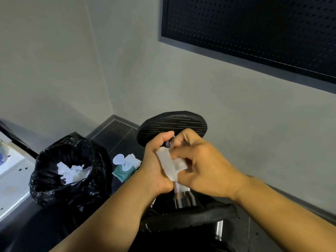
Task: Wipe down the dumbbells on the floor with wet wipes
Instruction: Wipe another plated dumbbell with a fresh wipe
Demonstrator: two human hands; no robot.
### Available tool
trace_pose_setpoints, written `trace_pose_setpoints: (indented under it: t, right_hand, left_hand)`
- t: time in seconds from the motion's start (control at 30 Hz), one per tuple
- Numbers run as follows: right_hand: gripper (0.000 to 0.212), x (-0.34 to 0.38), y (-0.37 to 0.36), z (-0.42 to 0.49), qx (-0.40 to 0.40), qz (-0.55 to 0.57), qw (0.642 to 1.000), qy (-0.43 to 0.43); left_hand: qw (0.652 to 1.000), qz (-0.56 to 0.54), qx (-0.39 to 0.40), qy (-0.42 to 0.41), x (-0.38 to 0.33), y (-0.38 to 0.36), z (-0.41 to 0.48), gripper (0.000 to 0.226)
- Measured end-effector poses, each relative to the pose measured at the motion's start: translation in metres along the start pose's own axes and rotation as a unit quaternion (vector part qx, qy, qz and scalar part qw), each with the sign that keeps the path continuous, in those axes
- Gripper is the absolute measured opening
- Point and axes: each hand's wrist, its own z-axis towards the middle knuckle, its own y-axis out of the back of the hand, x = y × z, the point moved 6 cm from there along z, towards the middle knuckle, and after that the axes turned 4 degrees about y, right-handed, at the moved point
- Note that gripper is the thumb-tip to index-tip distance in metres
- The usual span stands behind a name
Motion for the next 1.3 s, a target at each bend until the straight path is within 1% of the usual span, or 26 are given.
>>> trace_pose_setpoints:
  t: [0.03, 0.1, 0.17, 0.2, 0.23, 0.3, 0.4, 0.47, 0.53, 0.57, 0.6, 0.67, 0.73, 0.77, 0.8, 0.83, 0.87, 0.9, 0.97, 1.0, 1.03, 1.07, 1.13, 1.2, 1.23, 1.3]
  right_hand:
    - [0.017, -0.003, -0.002, -0.005, 0.021, 0.057, 0.998, -0.011]
    - [0.009, -0.002, -0.005, -0.016, 0.065, 0.115, 0.991, -0.009]
    - [0.007, 0.001, -0.008, -0.026, 0.099, 0.190, 0.977, -0.012]
    - [0.007, 0.003, -0.008, -0.029, 0.107, 0.225, 0.968, -0.015]
    - [0.007, 0.002, -0.008, -0.030, 0.104, 0.245, 0.964, -0.015]
    - [0.007, -0.006, -0.006, -0.028, 0.067, 0.235, 0.969, -0.018]
    - [0.011, -0.025, 0.004, -0.018, -0.056, 0.168, 0.984, -0.030]
    - [0.011, -0.033, 0.012, -0.011, -0.126, 0.112, 0.985, -0.034]
    - [0.011, -0.033, 0.015, -0.009, -0.146, 0.068, 0.987, -0.021]
    - [0.012, -0.031, 0.013, -0.011, -0.136, 0.064, 0.989, -0.009]
    - [0.014, -0.029, 0.011, -0.015, -0.108, 0.076, 0.991, 0.001]
    - [0.015, -0.021, 0.002, -0.027, -0.014, 0.124, 0.992, 0.005]
    - [0.016, -0.012, -0.009, -0.038, 0.076, 0.155, 0.985, -0.007]
    - [0.015, -0.011, -0.013, -0.043, 0.097, 0.169, 0.981, -0.019]
    - [0.014, -0.012, -0.013, -0.045, 0.095, 0.184, 0.978, -0.037]
    - [0.014, -0.014, -0.009, -0.046, 0.066, 0.198, 0.976, -0.052]
    - [0.012, -0.018, -0.001, -0.046, 0.009, 0.218, 0.974, -0.067]
    - [0.011, -0.024, 0.010, -0.046, -0.068, 0.240, 0.964, -0.088]
    - [0.020, -0.042, 0.030, -0.053, -0.223, 0.280, 0.923, -0.144]
    - [0.026, -0.048, 0.037, -0.054, -0.277, 0.289, 0.901, -0.165]
    - [0.030, -0.052, 0.040, -0.052, -0.309, 0.290, 0.889, -0.176]
    - [0.036, -0.054, 0.039, -0.048, -0.320, 0.287, 0.884, -0.186]
    - [0.049, -0.054, 0.037, -0.037, -0.316, 0.288, 0.880, -0.204]
    - [0.046, -0.051, 0.039, -0.031, -0.319, 0.304, 0.874, -0.204]
    - [0.043, -0.048, 0.041, -0.030, -0.322, 0.292, 0.878, -0.200]
    - [0.031, -0.040, 0.046, -0.028, -0.339, 0.222, 0.895, -0.188]
  left_hand:
    - [1.000, 0.000, 0.000, 0.007, 0.000, -0.001, 0.001, 0.036]
    - [0.999, 0.020, -0.009, 0.032, 0.001, -0.002, 0.003, 0.040]
    - [0.997, 0.041, -0.038, 0.060, 0.004, 0.000, 0.004, 0.062]
    - [0.996, 0.047, -0.043, 0.066, 0.005, 0.001, 0.005, 0.067]
    - [0.995, 0.053, -0.045, 0.068, 0.005, 0.002, 0.007, 0.068]
    - [0.996, 0.050, -0.047, 0.065, 0.009, 0.006, 0.011, 0.062]
    - [0.997, 0.053, -0.037, 0.049, 0.013, 0.004, 0.012, 0.040]
    - [0.997, 0.065, -0.025, 0.043, 0.014, 0.000, 0.011, 0.046]
    - [0.996, 0.076, -0.028, 0.043, 0.014, -0.003, 0.010, 0.050]
    - [0.996, 0.076, -0.024, 0.042, 0.013, -0.003, 0.011, 0.048]
    - [0.996, 0.075, -0.024, 0.041, 0.012, -0.004, 0.011, 0.044]
    - [0.997, 0.060, -0.037, 0.044, 0.009, -0.005, 0.012, 0.038]
    - [0.996, 0.064, -0.043, 0.037, 0.008, -0.004, 0.014, 0.045]
    - [0.995, 0.079, -0.045, 0.038, 0.008, -0.005, 0.014, 0.049]
    - [0.994, 0.092, -0.045, 0.047, 0.009, -0.006, 0.013, 0.054]
    - [0.993, 0.098, -0.041, 0.059, 0.011, -0.005, 0.012, 0.059]
    - [0.992, 0.099, -0.041, 0.066, 0.011, -0.004, 0.011, 0.060]
    - [0.993, 0.095, -0.038, 0.067, 0.010, -0.003, 0.010, 0.058]
    - [0.993, 0.086, -0.022, 0.071, 0.009, -0.003, 0.008, 0.056]
    - [0.993, 0.093, -0.016, 0.077, 0.008, -0.004, 0.006, 0.058]
    - [0.991, 0.104, -0.012, 0.084, 0.007, -0.006, 0.003, 0.061]
    - [0.989, 0.112, -0.007, 0.093, 0.007, -0.007, 0.002, 0.062]
    - [0.988, 0.114, -0.005, 0.102, 0.006, -0.007, -0.001, 0.061]
    - [0.987, 0.118, -0.004, 0.107, 0.005, -0.006, -0.002, 0.061]
    - [0.986, 0.123, -0.001, 0.108, 0.004, -0.004, -0.002, 0.062]
    - [0.985, 0.130, 0.005, 0.111, 0.002, -0.004, -0.003, 0.064]
